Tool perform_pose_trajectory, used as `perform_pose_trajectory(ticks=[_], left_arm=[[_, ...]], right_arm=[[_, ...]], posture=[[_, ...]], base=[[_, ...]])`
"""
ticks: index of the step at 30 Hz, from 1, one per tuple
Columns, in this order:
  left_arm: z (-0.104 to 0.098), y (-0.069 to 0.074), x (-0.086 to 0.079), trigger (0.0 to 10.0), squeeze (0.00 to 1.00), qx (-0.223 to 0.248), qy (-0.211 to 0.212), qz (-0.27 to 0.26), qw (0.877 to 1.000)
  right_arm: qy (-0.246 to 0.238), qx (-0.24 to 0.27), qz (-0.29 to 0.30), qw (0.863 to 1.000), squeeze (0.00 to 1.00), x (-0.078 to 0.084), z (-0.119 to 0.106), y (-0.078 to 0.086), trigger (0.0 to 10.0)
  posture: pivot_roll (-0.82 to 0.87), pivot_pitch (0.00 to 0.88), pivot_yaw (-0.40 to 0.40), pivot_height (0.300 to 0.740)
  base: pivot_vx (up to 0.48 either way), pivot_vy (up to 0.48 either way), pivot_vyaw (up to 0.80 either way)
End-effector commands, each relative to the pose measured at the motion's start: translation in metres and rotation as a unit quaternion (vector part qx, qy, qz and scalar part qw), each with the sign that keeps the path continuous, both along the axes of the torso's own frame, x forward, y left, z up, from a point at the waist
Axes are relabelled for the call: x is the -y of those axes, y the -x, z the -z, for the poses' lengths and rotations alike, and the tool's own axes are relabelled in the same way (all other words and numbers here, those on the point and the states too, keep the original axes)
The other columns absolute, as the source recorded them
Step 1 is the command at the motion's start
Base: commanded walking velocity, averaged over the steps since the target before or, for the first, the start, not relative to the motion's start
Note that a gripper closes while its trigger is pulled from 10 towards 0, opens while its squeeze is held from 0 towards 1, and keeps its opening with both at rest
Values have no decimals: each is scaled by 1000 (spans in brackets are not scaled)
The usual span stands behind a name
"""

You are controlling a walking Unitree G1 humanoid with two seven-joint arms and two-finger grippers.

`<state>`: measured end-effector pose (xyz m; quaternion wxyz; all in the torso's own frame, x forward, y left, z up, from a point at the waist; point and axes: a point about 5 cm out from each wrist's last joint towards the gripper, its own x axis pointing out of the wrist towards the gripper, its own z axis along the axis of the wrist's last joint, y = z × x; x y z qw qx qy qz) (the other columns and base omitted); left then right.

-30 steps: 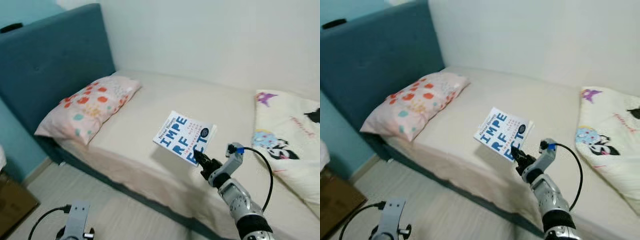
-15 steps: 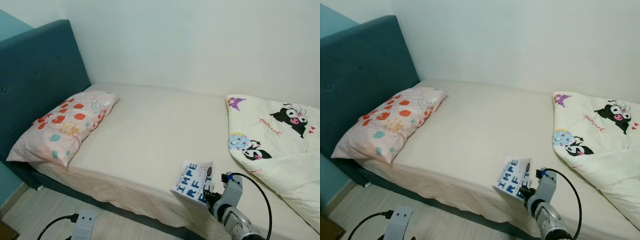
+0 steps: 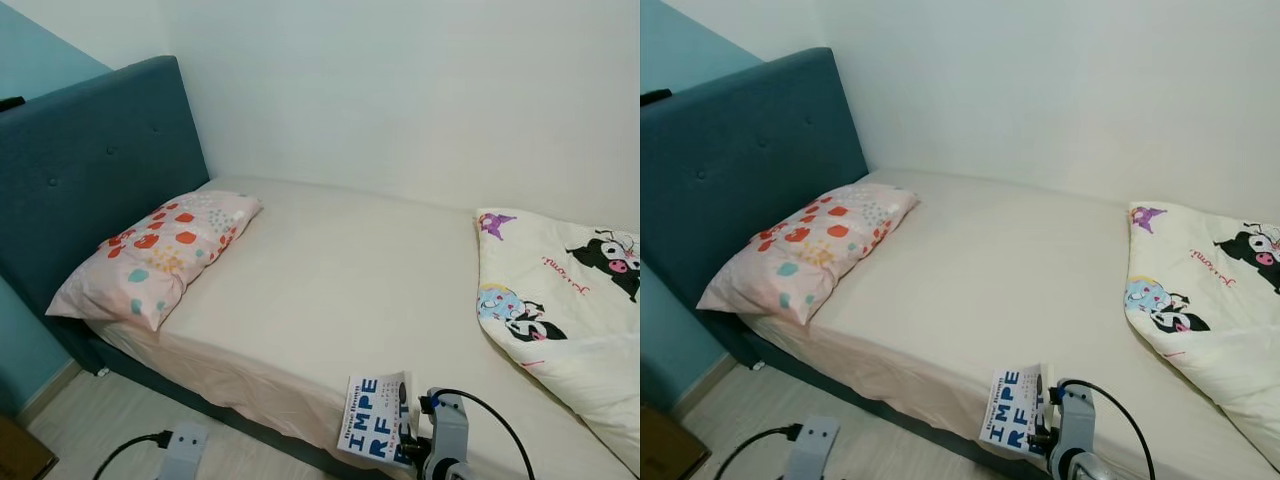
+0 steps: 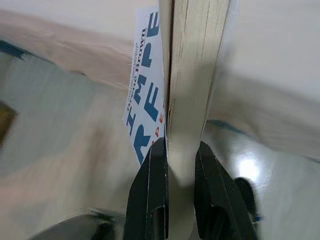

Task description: Clean up the room

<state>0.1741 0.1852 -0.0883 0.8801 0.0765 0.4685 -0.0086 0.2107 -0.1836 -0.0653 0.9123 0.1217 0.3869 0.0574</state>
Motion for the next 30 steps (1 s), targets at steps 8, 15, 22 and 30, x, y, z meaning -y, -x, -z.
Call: perform_pose_trajectory(ticks=[8, 15, 22, 30], left_arm=[[3, 7, 0, 10000, 0, -22, 32, -13, 999], [4, 8, -2, 10000, 0, -26, 36, -16, 999], [5, 11, -1, 10000, 0, -33, 41, -9, 999], [5, 11, 3, 10000, 0, -32, 50, -9, 998]], right_arm=[[-47, -18, -50, 998, 0, -21, 4, 6, 10000], [-51, -23, -66, 996, 0, -25, 5, 7, 10000], [-52, -28, -73, 996, 0, -25, 5, 7, 10000], [-51, -32, -75, 995, 0, -25, 6, 8, 10000]], posture=[[-88, 0, 24, 733], [-83, 0, 24, 733], [-85, 0, 28, 733], [-87, 0, 23, 733]], base=[[0, 0, 678], [0, 0, 681], [0, 0, 679], [0, 0, 679]])
